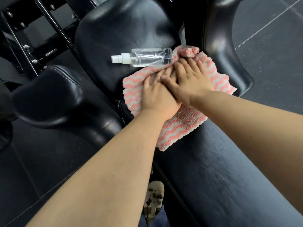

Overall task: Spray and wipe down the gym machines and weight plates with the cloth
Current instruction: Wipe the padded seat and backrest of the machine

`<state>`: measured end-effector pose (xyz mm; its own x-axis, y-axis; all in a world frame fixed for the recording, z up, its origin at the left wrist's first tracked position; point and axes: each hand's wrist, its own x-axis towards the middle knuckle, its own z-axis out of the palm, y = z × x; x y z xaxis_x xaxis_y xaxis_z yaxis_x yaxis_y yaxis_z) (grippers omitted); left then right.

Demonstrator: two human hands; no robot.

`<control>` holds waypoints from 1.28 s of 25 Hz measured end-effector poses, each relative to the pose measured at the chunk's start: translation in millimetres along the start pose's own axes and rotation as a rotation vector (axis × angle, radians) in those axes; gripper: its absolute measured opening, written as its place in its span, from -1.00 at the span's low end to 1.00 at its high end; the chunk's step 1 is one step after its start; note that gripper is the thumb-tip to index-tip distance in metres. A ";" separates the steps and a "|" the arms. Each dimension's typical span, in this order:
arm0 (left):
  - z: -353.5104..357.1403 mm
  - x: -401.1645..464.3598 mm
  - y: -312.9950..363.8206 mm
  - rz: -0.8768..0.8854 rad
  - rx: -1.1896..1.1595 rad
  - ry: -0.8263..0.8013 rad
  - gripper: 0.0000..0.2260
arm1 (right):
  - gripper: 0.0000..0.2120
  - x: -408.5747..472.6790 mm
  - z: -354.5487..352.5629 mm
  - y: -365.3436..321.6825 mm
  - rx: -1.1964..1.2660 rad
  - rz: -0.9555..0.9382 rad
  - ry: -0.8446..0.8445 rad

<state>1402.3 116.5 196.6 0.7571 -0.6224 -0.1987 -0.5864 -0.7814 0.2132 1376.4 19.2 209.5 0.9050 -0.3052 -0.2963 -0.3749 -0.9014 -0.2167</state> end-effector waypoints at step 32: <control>2.6 9.5 29.9 -0.100 -0.038 -0.071 -0.36 | -0.40 3.1 0.5 35.4 0.039 -0.083 0.039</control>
<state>1391.2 87.1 198.6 0.7880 -0.5442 -0.2881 -0.4969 -0.8383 0.2244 1365.8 -13.5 200.5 0.9402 -0.2420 -0.2395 -0.3049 -0.9116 -0.2757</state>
